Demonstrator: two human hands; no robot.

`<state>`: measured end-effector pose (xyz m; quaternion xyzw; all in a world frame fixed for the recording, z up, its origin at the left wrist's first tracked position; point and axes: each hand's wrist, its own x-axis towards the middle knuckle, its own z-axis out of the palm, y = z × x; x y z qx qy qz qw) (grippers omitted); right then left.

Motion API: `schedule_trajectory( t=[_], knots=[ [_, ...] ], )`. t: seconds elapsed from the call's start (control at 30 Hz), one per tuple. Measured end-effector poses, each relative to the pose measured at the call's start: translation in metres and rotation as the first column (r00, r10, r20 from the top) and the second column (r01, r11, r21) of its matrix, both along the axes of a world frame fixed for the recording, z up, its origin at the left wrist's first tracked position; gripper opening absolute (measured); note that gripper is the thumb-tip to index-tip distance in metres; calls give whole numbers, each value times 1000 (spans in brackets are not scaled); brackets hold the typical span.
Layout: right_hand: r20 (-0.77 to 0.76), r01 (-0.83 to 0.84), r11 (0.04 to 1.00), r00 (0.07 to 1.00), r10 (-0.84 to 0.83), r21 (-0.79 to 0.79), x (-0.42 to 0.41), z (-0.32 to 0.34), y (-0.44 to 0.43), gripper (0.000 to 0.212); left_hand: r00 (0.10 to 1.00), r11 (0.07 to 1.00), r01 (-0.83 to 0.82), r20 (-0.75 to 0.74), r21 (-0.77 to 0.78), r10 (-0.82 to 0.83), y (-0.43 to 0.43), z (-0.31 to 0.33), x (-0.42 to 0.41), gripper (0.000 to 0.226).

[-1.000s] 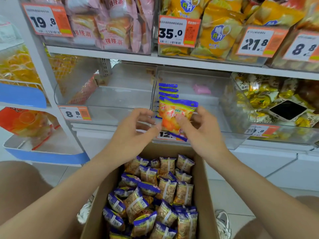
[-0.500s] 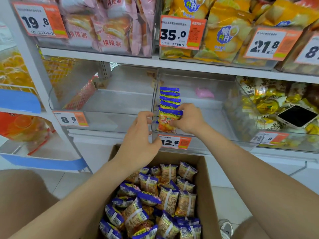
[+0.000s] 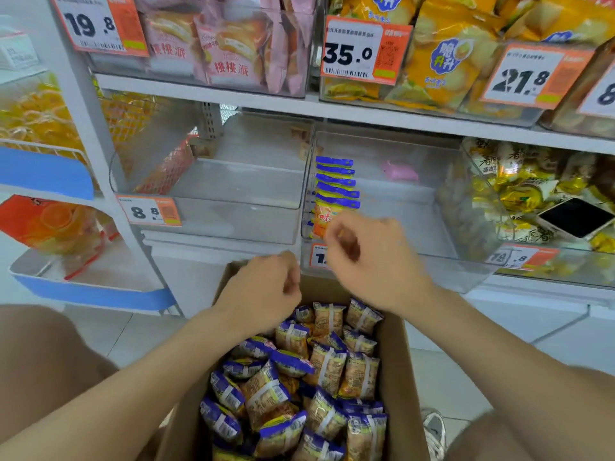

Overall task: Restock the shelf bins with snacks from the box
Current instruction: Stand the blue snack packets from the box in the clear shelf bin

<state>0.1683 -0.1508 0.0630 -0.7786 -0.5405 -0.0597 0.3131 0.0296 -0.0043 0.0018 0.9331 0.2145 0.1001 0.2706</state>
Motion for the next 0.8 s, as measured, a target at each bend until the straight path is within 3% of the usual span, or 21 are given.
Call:
schedule_trajectory(
  t=[0.07, 0.2, 0.3, 0.37, 0.47, 0.53, 0.6, 0.73, 0.8],
  knots=[
    [-47, -121, 965, 992, 113, -231, -28, -14, -17, 10, 968, 990, 141, -215, 32, -131, 0, -19, -4, 12],
    [0, -179, 757, 973, 230, -628, -47, -55, -25, 16, 801, 920, 383, -524, 77, -290, -6, -63, -8, 24],
    [68, -134, 623, 955, 290, -771, -50, -76, -30, 15, 680, 882, 471, -632, -10, -370, -12, -81, -9, 51],
    [68, -115, 547, 951, 302, -829, -50, -82, -33, 16, 552, 824, 565, -725, -39, -413, -17, -88, -10, 63],
    [40, -130, 517, 951, 306, -846, -46, -87, -35, 15, 457, 713, 698, -807, 64, -375, -23, -98, -13, 50],
    [33, -139, 522, 951, 306, -842, -45, -89, -35, 16, 466, 667, 735, -805, 122, -366, -22, -103, -13, 39],
    [36, -133, 527, 954, 297, -839, -44, -90, -35, 15, 513, 681, 720, -765, 136, -390, -18, -101, -11, 31],
    [31, -109, 595, 975, 219, -796, -37, -90, -34, 6, 774, 911, 408, -508, -58, -379, -7, -73, -3, 27],
    [-61, -167, 653, 982, 181, -739, -29, -85, -35, 34, 857, 942, 282, -393, -183, -333, -3, -55, -1, 27]
  ],
)
